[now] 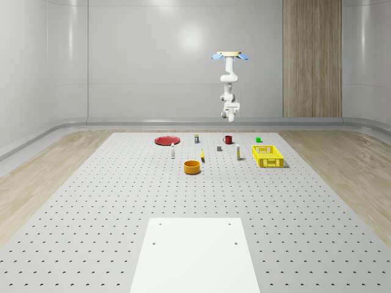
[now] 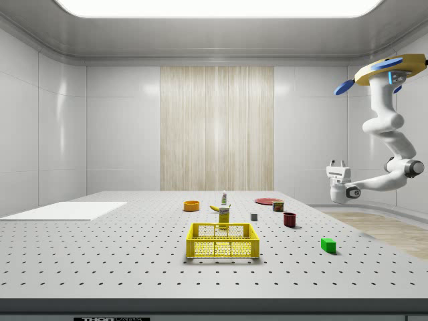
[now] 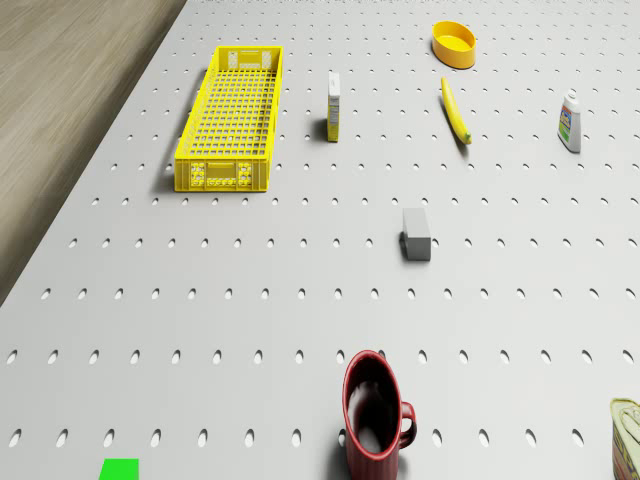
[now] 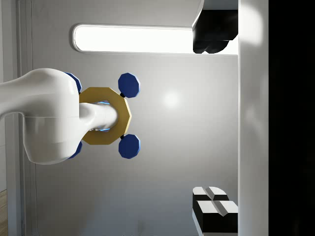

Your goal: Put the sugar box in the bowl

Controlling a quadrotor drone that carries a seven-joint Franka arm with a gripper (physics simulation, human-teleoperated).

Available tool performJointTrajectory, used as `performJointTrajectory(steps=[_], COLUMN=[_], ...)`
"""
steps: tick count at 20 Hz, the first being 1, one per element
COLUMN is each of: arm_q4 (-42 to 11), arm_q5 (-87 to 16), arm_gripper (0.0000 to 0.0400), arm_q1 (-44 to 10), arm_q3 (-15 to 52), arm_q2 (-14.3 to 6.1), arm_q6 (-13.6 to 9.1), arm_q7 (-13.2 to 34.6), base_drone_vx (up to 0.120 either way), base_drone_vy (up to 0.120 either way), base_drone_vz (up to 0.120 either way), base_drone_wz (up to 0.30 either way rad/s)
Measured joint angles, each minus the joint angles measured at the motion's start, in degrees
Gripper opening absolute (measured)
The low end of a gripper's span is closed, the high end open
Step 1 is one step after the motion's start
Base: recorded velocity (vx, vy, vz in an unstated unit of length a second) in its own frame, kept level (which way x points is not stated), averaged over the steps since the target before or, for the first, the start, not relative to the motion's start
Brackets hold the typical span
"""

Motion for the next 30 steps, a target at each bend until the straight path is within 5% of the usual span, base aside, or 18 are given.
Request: performJointTrajectory(steps=[12,19,26,30], arm_q4=[-0.7,-4.0,-21.7,-35.9], arm_q5=[-6.3,-22.0,-59.6,-84.5], arm_gripper=[0.04,0.04,0.04,0.04], arm_q1=[-1.4,-4.9,-14.7,-25.1], arm_q3=[4.5,15.5,38.9,51.7], arm_q2=[-0.5,-1.4,-5.3,-8.7], arm_q6=[0.6,1.3,2.7,0.4], arm_q7=[0.8,3.1,11.6,21.3], base_drone_vx=[0.12,0.12,0.12,0.12], base_drone_vy=[0.0,0.0,0.0,0.0], base_drone_vz=[0.0,-0.017,-0.12,-0.12], base_drone_wz=[0.0,0.0,0.0,0.0])
